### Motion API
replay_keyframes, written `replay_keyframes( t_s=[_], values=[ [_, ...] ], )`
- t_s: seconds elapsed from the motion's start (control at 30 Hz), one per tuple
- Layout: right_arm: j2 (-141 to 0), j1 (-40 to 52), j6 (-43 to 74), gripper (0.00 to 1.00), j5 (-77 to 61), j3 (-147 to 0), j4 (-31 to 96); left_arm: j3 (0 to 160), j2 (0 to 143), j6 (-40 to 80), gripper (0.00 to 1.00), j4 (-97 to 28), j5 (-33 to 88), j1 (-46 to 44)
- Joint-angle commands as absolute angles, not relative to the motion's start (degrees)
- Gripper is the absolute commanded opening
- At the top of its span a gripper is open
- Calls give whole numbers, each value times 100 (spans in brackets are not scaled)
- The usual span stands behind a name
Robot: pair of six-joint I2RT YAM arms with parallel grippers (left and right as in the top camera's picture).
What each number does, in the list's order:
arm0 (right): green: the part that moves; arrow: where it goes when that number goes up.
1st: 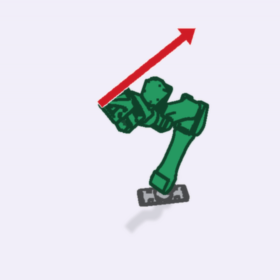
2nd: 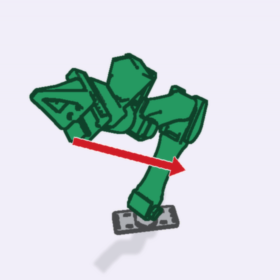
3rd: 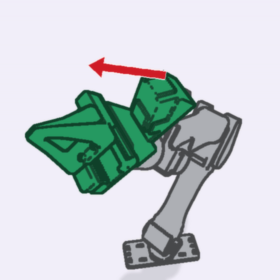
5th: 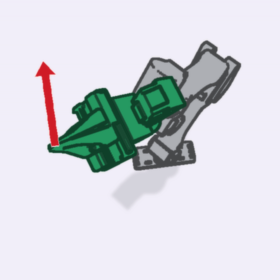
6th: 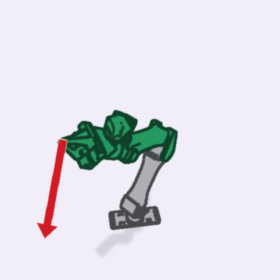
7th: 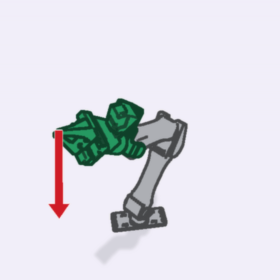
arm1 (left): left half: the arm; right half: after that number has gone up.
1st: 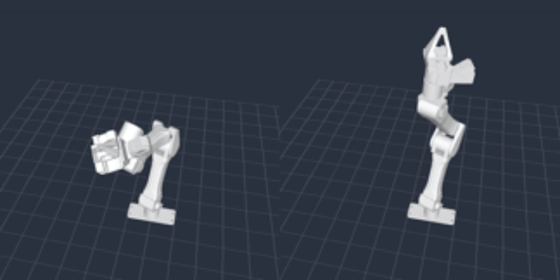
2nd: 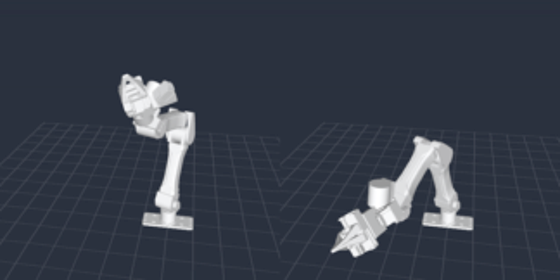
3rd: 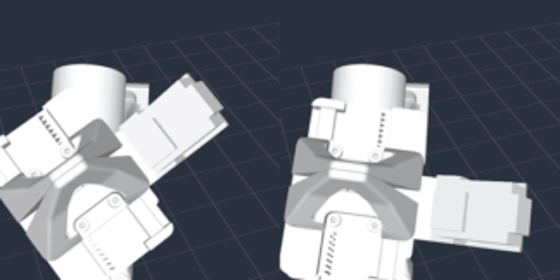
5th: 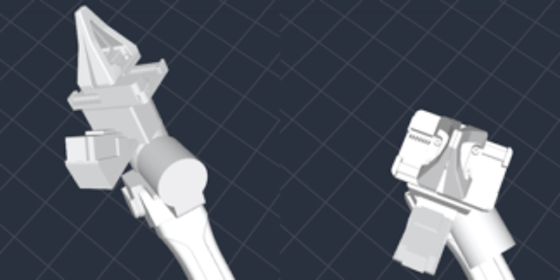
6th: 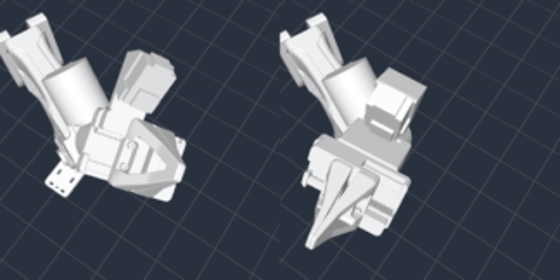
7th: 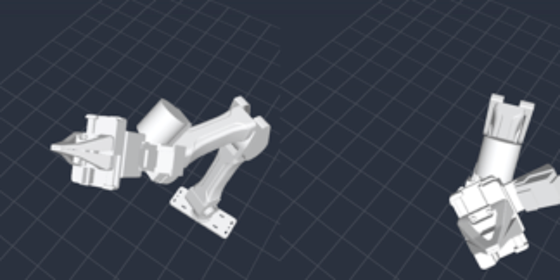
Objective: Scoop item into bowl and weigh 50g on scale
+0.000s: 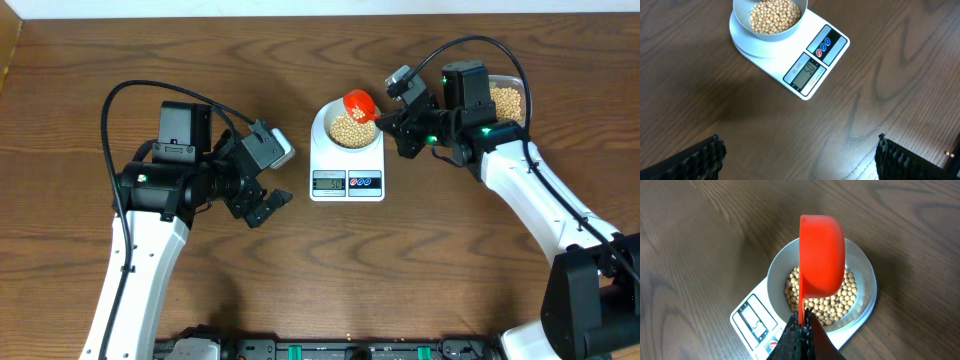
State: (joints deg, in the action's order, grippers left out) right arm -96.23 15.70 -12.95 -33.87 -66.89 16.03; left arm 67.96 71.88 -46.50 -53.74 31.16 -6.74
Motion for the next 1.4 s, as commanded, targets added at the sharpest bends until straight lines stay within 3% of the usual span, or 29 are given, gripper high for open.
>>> replay_keyframes(
  t_s=[0.0, 1.37],
  values=[
    [-9474, 1568, -1194, 1, -3507, -6670, 1627, 6886, 7109, -4624, 98, -5389, 3103, -644],
    [-9476, 1608, -1441, 1, -2969, -6670, 1669, 6886, 7111, -4624, 98, -5389, 3103, -644]
  ],
)
